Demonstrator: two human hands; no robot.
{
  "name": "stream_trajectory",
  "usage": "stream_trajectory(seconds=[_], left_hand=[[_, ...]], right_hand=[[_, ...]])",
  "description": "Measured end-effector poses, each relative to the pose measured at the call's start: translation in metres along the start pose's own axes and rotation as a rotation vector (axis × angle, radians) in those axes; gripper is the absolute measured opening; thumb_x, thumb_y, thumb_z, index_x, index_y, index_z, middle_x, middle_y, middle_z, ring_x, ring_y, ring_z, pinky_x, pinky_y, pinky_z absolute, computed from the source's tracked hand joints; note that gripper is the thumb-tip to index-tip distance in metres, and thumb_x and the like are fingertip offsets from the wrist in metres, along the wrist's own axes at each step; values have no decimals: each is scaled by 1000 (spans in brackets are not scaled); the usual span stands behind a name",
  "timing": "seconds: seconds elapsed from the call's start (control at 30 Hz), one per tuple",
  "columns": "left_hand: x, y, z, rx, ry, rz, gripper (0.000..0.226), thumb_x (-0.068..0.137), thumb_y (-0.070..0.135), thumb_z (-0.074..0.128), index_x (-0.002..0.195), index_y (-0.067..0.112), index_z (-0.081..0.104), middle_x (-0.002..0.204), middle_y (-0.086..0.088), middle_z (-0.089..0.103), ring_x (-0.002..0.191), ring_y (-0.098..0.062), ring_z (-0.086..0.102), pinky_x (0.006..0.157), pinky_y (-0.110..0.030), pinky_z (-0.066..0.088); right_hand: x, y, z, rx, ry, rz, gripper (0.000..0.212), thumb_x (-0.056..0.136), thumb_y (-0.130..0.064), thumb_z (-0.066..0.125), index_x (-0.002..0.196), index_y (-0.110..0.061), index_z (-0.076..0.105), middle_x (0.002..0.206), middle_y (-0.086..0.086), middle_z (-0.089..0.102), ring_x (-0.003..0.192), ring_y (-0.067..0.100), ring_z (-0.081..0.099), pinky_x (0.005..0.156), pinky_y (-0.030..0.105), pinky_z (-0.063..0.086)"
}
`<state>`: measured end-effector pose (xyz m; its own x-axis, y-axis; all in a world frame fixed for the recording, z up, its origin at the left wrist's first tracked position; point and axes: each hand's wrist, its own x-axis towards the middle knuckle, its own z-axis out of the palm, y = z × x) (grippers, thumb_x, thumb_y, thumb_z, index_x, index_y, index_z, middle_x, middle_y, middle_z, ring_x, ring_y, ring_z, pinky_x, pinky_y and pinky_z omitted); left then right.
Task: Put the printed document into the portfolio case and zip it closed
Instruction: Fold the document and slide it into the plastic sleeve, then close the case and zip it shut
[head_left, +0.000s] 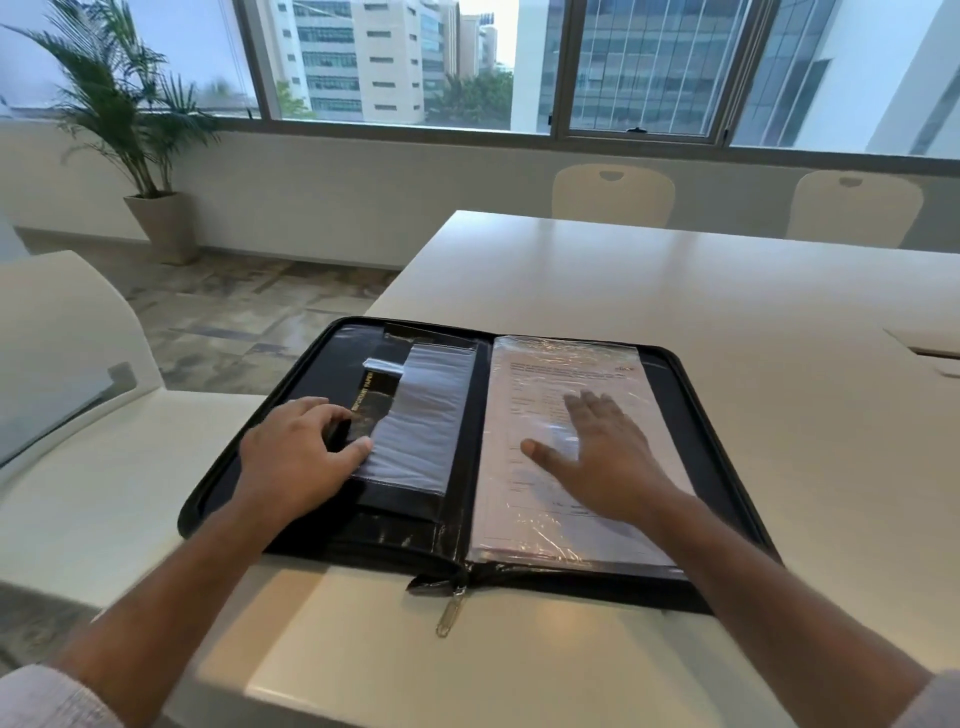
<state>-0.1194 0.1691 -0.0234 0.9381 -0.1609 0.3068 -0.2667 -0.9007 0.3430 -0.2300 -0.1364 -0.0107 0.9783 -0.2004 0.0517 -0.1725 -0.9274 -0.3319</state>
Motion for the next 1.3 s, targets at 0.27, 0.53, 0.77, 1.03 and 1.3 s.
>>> stream_trajectory(seconds=[0.27,0.53,0.77,1.03,1.3], left_hand=[[-8,-23,-11,-4,-135,-269,67,78,67,60,133,29,52,144,-3,46,128,-29,45,101,-49,36],[12,-59,-73,-1070,-149,-428,31,74,23,77,102,12,67,105,-13,70,77,-19,69,72,-30,52],[-21,-51,-81,-1932,-385,-428,51,96,45,47,116,4,70,109,-14,74,99,-26,71,88,-44,56],[-56,61,-46,-2084,-331,-274,50,68,26,79,114,8,69,116,-15,66,105,-34,62,95,-47,48],[-51,115,-28,-1609,-479,106,35,97,32,45,124,28,67,123,5,69,115,-13,63,92,-29,52]], right_hand=[[-6,-50,28,4,-43,-132,92,82,-79,31,153,-23,12,162,2,5,148,17,-2,117,37,-1],[-5,-60,34,-4,-36,-110,91,83,-78,29,153,-23,12,162,2,7,148,17,-3,117,38,-4],[-3,-81,23,157,-13,-137,88,82,-77,37,151,-24,22,159,1,21,146,17,12,118,40,12],[-16,-105,-18,831,182,-170,72,74,-76,50,130,-31,53,128,-9,58,111,12,59,88,35,53],[-41,-78,-78,1509,356,-117,72,76,-70,49,117,-12,62,120,16,65,107,36,62,76,52,56]])
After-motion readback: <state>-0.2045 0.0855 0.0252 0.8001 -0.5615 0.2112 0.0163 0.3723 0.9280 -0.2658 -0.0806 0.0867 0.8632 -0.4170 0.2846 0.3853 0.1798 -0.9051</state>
